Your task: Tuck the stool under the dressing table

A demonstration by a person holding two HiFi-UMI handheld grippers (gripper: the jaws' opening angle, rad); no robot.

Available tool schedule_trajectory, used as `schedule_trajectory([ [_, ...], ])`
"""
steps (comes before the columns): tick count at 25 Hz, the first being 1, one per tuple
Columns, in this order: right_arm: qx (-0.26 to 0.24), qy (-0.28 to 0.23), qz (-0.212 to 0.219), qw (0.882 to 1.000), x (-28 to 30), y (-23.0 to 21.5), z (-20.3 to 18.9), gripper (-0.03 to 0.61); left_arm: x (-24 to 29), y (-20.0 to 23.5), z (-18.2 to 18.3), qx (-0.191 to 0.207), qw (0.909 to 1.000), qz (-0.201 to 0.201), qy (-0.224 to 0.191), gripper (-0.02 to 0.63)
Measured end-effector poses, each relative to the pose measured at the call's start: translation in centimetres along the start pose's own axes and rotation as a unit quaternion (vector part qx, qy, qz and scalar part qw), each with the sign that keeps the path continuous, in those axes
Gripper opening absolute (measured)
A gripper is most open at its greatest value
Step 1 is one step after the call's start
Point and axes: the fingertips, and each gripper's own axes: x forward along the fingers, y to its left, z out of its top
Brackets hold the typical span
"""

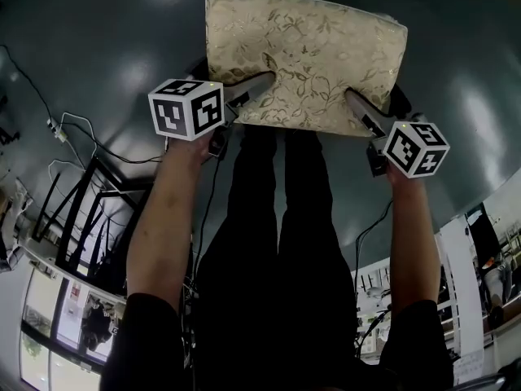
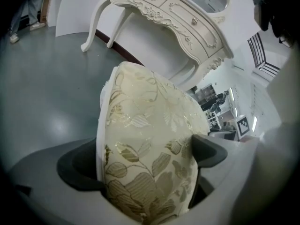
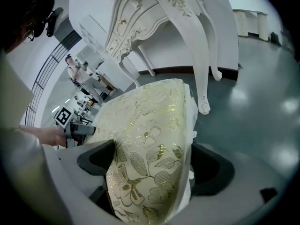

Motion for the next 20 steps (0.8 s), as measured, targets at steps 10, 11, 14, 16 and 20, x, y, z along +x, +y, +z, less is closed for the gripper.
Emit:
schedule_trajectory([
  [10,-0.002,-0.005,-0.010,1.000,0.0,0.3,0.4,0.483,-1.2,-0.4,0.5,0.012,0.9994,0.026,-0.021,0.591],
  [11,0.002,-0.010,-0.007,1.000,0.0,0.2,0.3,0.483,-1.2,-0.5,0.5,0.013,0.9993,0.027,-0.020,0.589],
  [14,0.007,-0.023,0.001,1.000,-0.1,0.0,0.2,0.483,-1.0,-0.5,0.4,0.011,0.9995,0.026,-0.017,0.589],
  [16,0.007,-0.013,0.006,1.000,0.0,-0.1,0.3,0.483,-1.0,-0.4,0.5,0.013,0.9996,0.022,-0.014,0.589],
  [20,0.011,0.032,0.018,0.999,0.3,0.0,0.0,0.483,-1.0,-0.2,0.6,0.014,0.9998,0.014,0.002,0.589],
])
